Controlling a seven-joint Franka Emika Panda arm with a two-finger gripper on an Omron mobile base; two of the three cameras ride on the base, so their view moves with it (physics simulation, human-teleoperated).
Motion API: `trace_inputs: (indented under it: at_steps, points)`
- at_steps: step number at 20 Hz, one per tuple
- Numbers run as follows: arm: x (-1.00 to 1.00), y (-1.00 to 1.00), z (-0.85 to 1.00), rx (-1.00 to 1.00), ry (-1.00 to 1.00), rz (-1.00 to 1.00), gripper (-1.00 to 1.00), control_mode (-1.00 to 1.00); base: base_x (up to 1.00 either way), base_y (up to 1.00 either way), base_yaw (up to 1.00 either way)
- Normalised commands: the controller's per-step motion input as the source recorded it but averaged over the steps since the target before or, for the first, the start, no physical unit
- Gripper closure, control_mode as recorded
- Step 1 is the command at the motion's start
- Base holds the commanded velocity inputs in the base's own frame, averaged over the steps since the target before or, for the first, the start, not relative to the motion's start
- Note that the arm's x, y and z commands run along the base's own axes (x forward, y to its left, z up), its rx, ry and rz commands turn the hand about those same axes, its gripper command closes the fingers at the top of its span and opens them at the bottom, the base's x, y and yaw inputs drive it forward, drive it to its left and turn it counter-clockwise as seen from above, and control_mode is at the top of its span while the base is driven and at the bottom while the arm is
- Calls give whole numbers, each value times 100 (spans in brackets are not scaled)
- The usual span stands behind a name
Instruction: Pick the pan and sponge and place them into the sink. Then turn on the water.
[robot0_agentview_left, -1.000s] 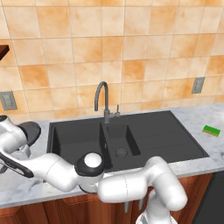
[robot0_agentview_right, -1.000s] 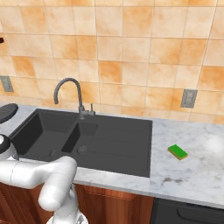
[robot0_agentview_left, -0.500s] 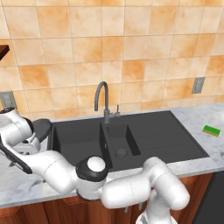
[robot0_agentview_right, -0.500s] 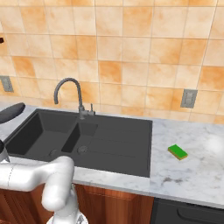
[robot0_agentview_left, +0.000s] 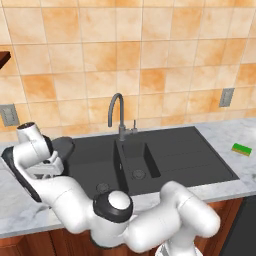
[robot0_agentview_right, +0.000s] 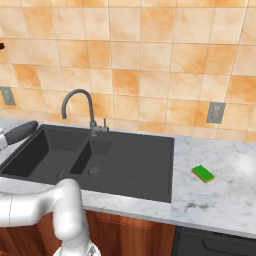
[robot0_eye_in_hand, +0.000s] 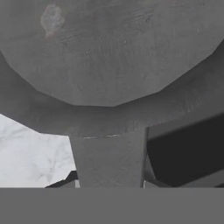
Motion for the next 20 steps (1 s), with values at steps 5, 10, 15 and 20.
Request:
trace_inputs:
  at_steps: [5, 10, 15, 20]
  points:
    - [-14, -63, 0, 5, 0, 0, 100, -100, 0, 0, 0]
    - [-6, -59, 0, 12, 0, 0, 100, -100, 0, 0, 0]
    - [-11, -49, 0, 18, 0, -1, 100, -100, 0, 0, 0]
    - [-11, -41, 0, 16, 0, -3, 100, -100, 0, 0, 0]
